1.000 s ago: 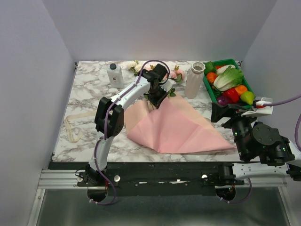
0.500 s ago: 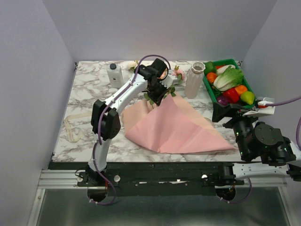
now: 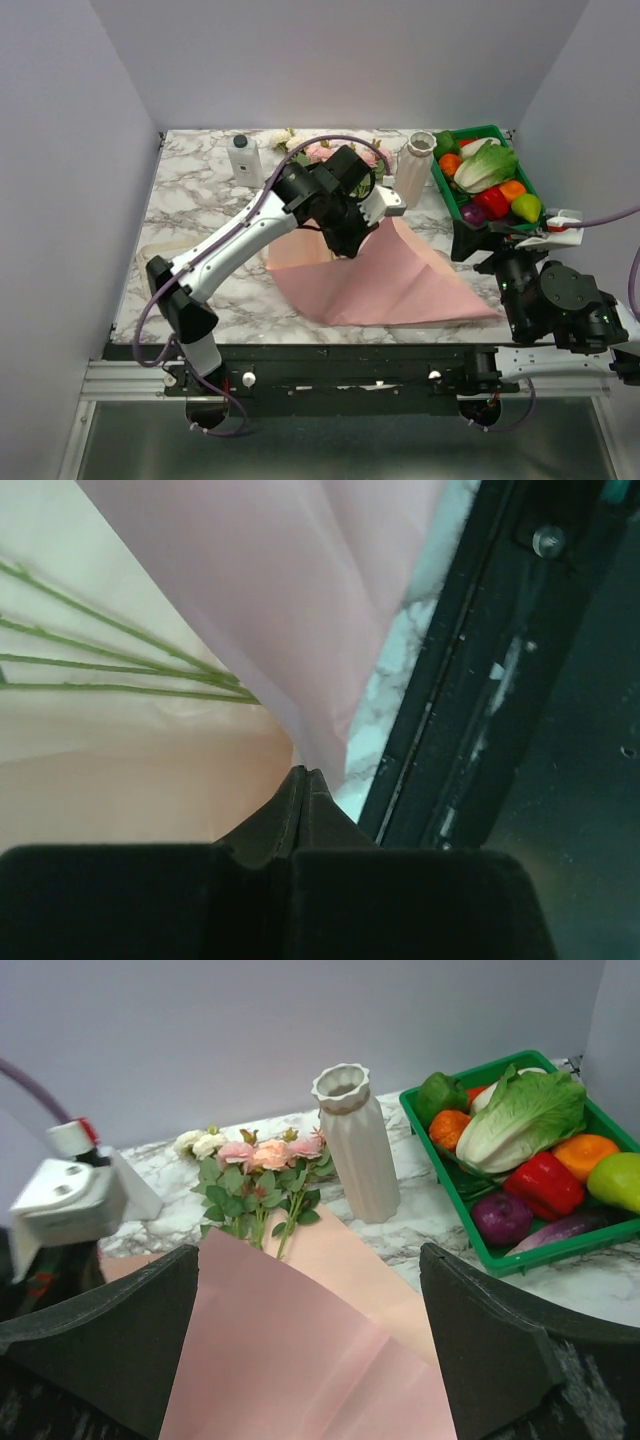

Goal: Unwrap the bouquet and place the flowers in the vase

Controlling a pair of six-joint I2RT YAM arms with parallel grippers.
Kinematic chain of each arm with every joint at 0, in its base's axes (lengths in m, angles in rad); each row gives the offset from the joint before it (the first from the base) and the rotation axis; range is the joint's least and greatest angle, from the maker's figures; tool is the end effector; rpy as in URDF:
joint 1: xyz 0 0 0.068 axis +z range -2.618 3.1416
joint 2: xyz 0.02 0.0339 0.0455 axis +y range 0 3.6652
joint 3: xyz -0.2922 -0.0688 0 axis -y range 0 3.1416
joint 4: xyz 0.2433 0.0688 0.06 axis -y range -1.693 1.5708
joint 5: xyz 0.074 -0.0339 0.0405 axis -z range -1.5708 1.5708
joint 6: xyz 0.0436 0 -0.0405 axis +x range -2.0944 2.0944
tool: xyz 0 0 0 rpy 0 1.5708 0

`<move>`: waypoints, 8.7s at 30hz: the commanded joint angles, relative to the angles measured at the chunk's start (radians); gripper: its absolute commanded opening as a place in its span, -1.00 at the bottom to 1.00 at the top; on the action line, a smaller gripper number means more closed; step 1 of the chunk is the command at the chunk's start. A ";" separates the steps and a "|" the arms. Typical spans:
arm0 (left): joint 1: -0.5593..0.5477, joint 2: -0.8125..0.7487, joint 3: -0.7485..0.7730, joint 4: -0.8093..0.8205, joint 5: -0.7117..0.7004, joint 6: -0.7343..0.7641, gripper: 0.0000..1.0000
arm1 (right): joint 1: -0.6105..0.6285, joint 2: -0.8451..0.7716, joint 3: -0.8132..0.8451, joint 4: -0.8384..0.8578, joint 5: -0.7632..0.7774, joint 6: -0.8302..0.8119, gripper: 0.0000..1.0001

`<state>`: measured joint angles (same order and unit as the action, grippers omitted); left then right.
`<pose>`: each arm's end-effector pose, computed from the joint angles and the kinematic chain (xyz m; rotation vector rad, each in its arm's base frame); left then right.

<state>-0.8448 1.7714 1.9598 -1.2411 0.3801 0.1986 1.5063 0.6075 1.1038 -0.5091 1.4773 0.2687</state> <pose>0.2287 -0.2820 0.4049 1.4549 2.2567 -0.7148 0.0461 0.0406 0.4479 0.1785 1.5662 0.2236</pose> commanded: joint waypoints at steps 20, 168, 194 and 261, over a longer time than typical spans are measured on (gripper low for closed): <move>-0.161 -0.435 -0.414 -0.257 0.314 0.309 -0.68 | 0.005 -0.026 -0.105 0.006 0.060 0.075 0.93; 0.836 -0.561 -1.010 0.546 -0.205 -0.054 0.98 | -1.026 0.845 0.239 1.418 -0.930 -0.631 -0.99; 0.836 -0.478 -0.934 0.569 -0.176 -0.024 0.97 | -1.160 1.133 0.266 1.555 -0.985 -0.519 -0.99; 0.837 -0.610 -0.943 0.500 -0.191 -0.021 0.97 | -0.762 1.275 0.313 0.201 -1.195 0.066 0.04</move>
<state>-0.0143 1.1763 1.0100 -0.7429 0.2081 0.1608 0.7403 1.8252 1.3560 -0.2188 0.2955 0.3485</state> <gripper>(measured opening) 0.988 0.525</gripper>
